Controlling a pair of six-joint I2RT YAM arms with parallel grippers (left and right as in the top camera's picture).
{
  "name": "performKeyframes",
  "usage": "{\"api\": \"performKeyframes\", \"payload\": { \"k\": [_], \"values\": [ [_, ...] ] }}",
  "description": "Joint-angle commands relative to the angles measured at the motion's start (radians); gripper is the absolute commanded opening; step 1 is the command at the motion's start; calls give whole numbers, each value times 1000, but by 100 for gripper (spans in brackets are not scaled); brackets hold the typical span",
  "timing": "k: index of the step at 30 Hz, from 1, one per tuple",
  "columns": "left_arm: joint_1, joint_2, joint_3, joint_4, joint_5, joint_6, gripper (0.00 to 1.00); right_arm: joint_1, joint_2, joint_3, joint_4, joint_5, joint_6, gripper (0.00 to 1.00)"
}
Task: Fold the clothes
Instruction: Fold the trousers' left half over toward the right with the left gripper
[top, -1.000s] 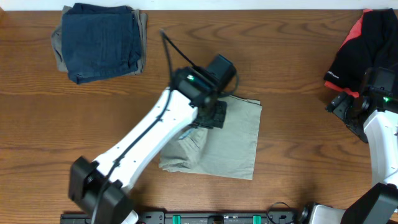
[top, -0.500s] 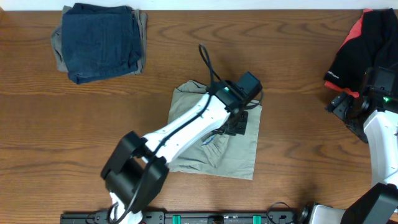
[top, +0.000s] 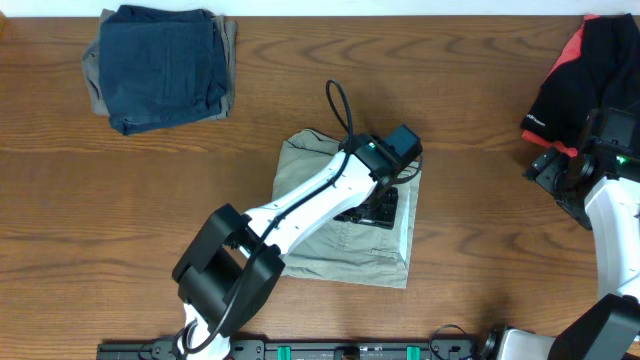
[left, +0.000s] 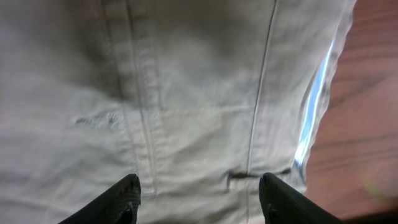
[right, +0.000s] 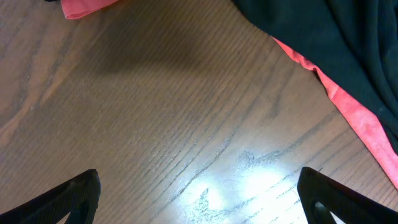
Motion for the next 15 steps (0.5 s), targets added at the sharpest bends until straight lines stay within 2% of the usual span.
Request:
{"api": "performKeyframes", "payload": {
  "k": [1, 5, 11, 15],
  "values": [
    [-2, -46, 3, -40, 9, 32, 62, -6, -11, 8, 0, 7, -12, 99],
    [-16, -35, -17, -73, 9, 32, 45, -6, -11, 8, 0, 7, -12, 99],
    [-60, -28, -134, 78, 45, 5, 22, -6, -11, 8, 0, 7, -12, 99],
    [-72, -28, -210, 170, 90, -26, 20, -6, -11, 8, 0, 7, -12, 99]
  ]
}}
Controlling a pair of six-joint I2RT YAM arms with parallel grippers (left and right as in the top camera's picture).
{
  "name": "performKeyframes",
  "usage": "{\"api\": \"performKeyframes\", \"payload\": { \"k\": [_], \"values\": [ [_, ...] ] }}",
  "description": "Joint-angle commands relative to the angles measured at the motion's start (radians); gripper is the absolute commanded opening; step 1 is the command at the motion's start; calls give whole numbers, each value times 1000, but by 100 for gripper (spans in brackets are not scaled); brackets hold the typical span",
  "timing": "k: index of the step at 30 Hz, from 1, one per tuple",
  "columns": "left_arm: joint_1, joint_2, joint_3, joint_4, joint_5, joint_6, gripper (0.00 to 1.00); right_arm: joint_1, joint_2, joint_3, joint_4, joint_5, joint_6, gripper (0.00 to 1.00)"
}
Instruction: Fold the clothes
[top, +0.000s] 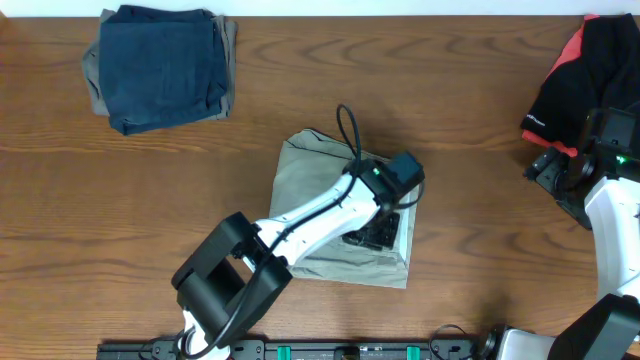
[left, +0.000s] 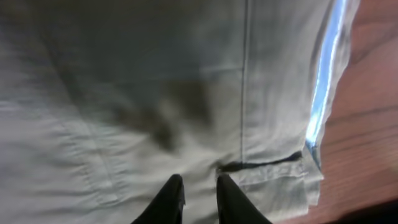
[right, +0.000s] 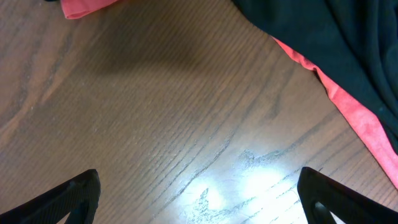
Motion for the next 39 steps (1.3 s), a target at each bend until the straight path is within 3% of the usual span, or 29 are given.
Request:
{"api": "performKeyframes", "payload": {
  "k": [1, 11, 18, 21, 23, 24, 31, 39],
  "values": [
    [-8, -6, -61, 47, 42, -37, 19, -6, -11, 8, 0, 7, -12, 99],
    [-57, -7, -167, 186, 49, -57, 20, -6, -11, 8, 0, 7, -12, 99],
    [-45, -61, -98, 97, 48, -41, 27, -6, -11, 8, 0, 7, -12, 99],
    [-23, -126, -61, 51, 48, 4, 51, -6, -11, 8, 0, 7, -12, 99],
    [0, -175, -54, 29, 43, 22, 86, -6, -11, 8, 0, 7, -12, 99],
    [19, -205, -54, 16, 36, 38, 98, -6, -11, 8, 0, 7, -12, 99],
    [294, -339, -55, -117, -134, 97, 98, -6, -11, 8, 0, 7, -12, 99],
    [718, -289, -77, -129, -87, 191, 98, -6, -11, 8, 0, 7, -12, 99]
  ]
}}
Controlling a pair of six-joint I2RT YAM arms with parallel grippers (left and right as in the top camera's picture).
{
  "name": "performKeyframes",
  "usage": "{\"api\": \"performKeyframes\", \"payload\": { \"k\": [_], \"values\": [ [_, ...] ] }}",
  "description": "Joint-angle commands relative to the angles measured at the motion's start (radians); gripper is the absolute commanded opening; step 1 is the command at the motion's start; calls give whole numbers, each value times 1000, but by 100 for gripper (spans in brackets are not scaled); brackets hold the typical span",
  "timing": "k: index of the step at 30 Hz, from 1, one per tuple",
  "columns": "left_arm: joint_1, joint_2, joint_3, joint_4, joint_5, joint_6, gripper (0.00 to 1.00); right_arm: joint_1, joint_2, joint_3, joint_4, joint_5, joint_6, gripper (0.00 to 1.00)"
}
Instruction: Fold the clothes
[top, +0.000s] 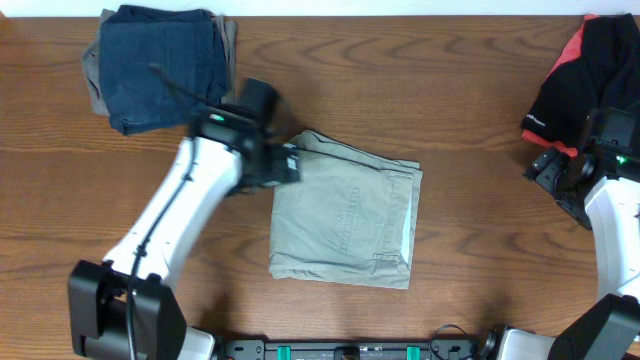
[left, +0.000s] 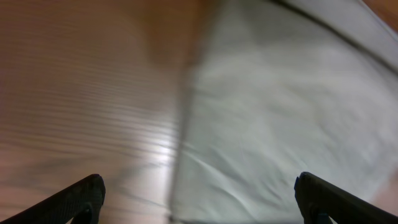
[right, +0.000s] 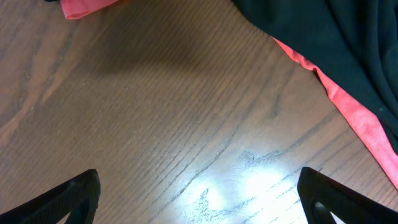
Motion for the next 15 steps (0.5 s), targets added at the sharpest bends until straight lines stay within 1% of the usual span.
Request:
{"api": "performKeyframes", "payload": {
  "k": [1, 5, 7, 10, 13, 15],
  "values": [
    [136, 43, -21, 1, 69, 107, 98, -6, -11, 8, 0, 7, -12, 99],
    [254, 110, -45, 16, 304, 299, 98, -6, -11, 8, 0, 7, -12, 99],
    [284, 143, -58, 16, 375, 363, 98, -6, -11, 8, 0, 7, -12, 99],
    [298, 193, -72, 19, 415, 415, 98, -6, -11, 8, 0, 7, -12, 99],
    [295, 248, -76, 24, 417, 419, 98, -6, -11, 8, 0, 7, -12, 99],
    [294, 284, -77, 24, 454, 451, 98, -6, -11, 8, 0, 7, -12, 99]
  ]
}}
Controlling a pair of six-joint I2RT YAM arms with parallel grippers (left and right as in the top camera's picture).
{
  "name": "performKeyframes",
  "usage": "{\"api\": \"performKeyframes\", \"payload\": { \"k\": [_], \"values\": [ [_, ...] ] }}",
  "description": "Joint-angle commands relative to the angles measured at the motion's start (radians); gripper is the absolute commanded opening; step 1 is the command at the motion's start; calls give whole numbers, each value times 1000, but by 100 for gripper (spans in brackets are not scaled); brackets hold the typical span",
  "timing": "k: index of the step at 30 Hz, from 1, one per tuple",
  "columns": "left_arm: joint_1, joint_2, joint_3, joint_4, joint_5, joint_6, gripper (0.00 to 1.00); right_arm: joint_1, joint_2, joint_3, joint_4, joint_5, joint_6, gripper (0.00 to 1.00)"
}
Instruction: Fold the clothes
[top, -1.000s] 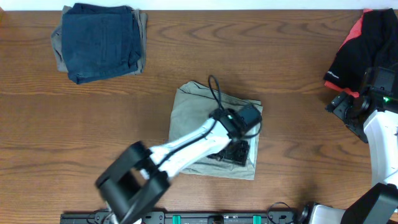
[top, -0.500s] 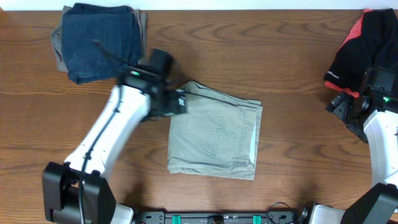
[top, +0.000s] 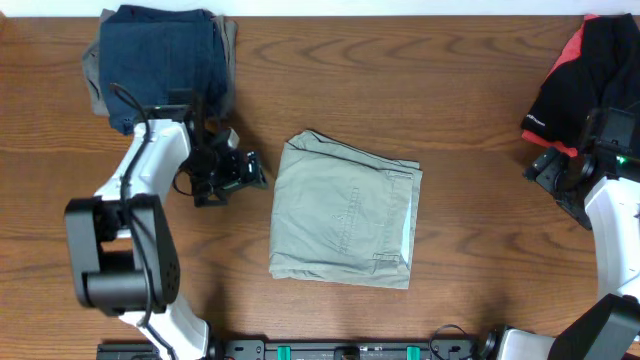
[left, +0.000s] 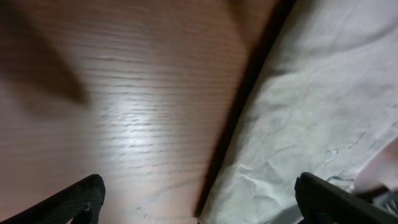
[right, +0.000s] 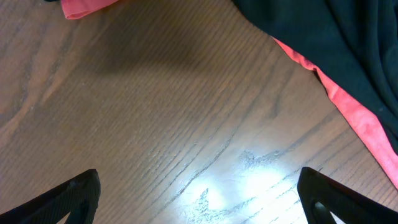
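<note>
Folded khaki shorts (top: 347, 211) lie flat in the middle of the table; their left edge fills the right side of the left wrist view as pale cloth (left: 317, 118). My left gripper (top: 243, 172) stands open just left of that edge, holding nothing, its dark fingertips (left: 74, 199) wide apart over bare wood. A black and red garment (top: 585, 70) lies crumpled at the far right corner, also seen as black cloth (right: 336, 37). My right gripper (top: 548, 166) sits open beside it over bare wood, fingertips (right: 71, 196) spread.
A folded pile with a dark blue garment (top: 165, 65) on top, over a grey-green one, sits at the far left corner. The wooden table (top: 470, 110) shows bare between the piles.
My left gripper has moved down and slightly left, from above the khaki shorts' upper left corner to beside their left edge. The right arm and the clothes have not moved.
My left gripper was open over the right part of the folded khaki shorts, then shut there on the cloth. Later it was open at the shorts' upper left corner, and now it is beside their left edge. The shorts lie folded; the right arm stayed put.
</note>
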Motion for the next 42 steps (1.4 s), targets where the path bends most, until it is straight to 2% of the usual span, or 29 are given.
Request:
{"api": "performKeyframes", "payload": {
  "k": [1, 6, 17, 20, 22, 25, 26, 28, 29, 34, 38, 42],
  "values": [
    [-2, 60, -8, -1, 114, 107, 98, -6, -11, 8, 0, 7, -12, 99],
    [-2, 141, -8, 3, 230, 176, 99, -6, -11, 8, 0, 7, -12, 99],
    [-85, 204, -80, 70, 230, 169, 95, -6, -11, 8, 0, 7, -12, 99],
    [-124, 204, -97, 102, 229, 129, 82, -6, -11, 8, 0, 7, -12, 99],
    [-146, 204, -98, 121, 229, 118, 65, -6, -11, 8, 0, 7, -12, 99],
    [-167, 204, -98, 144, 224, 80, 49, -6, -11, 8, 0, 7, -12, 99],
    [-171, 204, -98, 152, 208, 50, 36, -6, -11, 8, 0, 7, -12, 99],
    [-172, 204, -97, 164, 153, -31, 19, -6, -11, 8, 0, 7, -12, 99],
    [-172, 204, -94, 165, 112, -77, 6, -6, -11, 8, 0, 7, -12, 99],
    [-172, 203, -21, 81, -71, -115, 6, -6, -11, 8, 0, 7, -12, 99],
    [-172, 203, 113, -21, -238, -114, 6, -6, -11, 8, 0, 7, -12, 99],
    [-172, 203, 254, -41, -332, -78, 6, -6, -11, 8, 0, 7, -12, 99]
  ]
}}
